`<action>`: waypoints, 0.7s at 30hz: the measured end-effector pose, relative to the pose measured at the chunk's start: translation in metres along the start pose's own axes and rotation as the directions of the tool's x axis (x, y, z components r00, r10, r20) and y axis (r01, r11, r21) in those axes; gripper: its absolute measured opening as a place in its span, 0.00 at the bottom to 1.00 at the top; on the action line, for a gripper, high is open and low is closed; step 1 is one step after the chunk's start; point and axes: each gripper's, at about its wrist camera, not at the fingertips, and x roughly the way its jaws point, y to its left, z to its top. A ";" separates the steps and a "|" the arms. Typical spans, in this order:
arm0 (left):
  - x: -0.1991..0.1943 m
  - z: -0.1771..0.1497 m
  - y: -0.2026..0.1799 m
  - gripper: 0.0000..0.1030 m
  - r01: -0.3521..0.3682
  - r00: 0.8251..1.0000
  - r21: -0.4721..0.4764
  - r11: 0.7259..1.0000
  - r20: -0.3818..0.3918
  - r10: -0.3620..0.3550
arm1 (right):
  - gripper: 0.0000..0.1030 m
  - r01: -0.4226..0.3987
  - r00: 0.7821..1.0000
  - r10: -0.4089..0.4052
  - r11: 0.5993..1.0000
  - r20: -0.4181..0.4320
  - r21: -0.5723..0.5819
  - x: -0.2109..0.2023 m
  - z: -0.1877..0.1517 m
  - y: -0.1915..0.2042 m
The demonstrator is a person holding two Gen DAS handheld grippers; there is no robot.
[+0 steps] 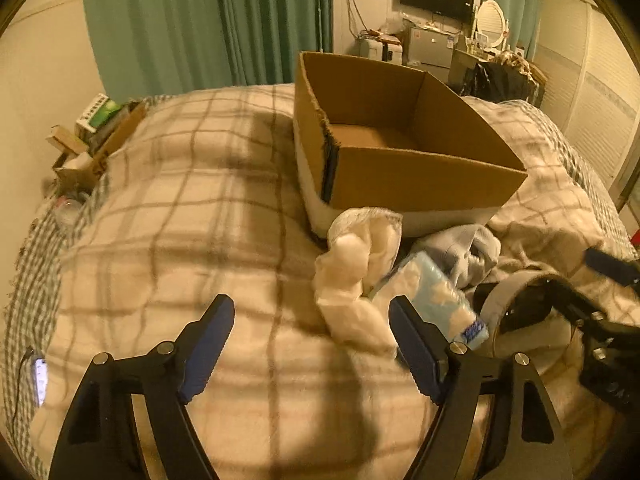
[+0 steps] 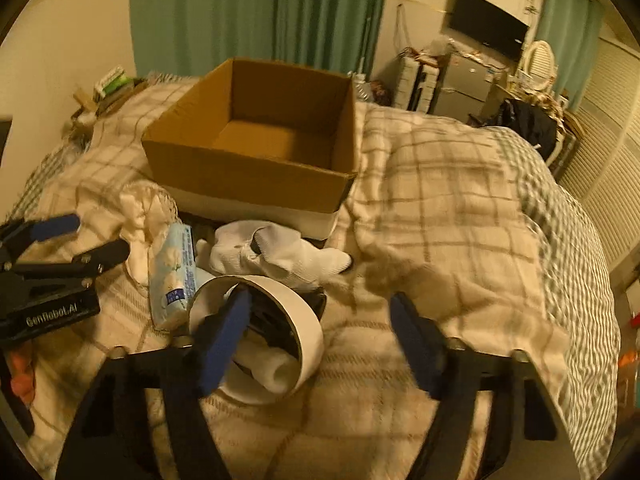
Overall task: Organize objects
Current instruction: 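Grasp the crumpled white tissue with left tool while right tool grasps the white tape roll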
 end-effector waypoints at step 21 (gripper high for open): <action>-0.044 0.001 0.001 0.08 0.053 0.995 -0.016 0.998 0.081 -0.051 | 0.08 0.000 0.987 -0.007 0.999 0.163 0.041 -0.062 0.003 -0.005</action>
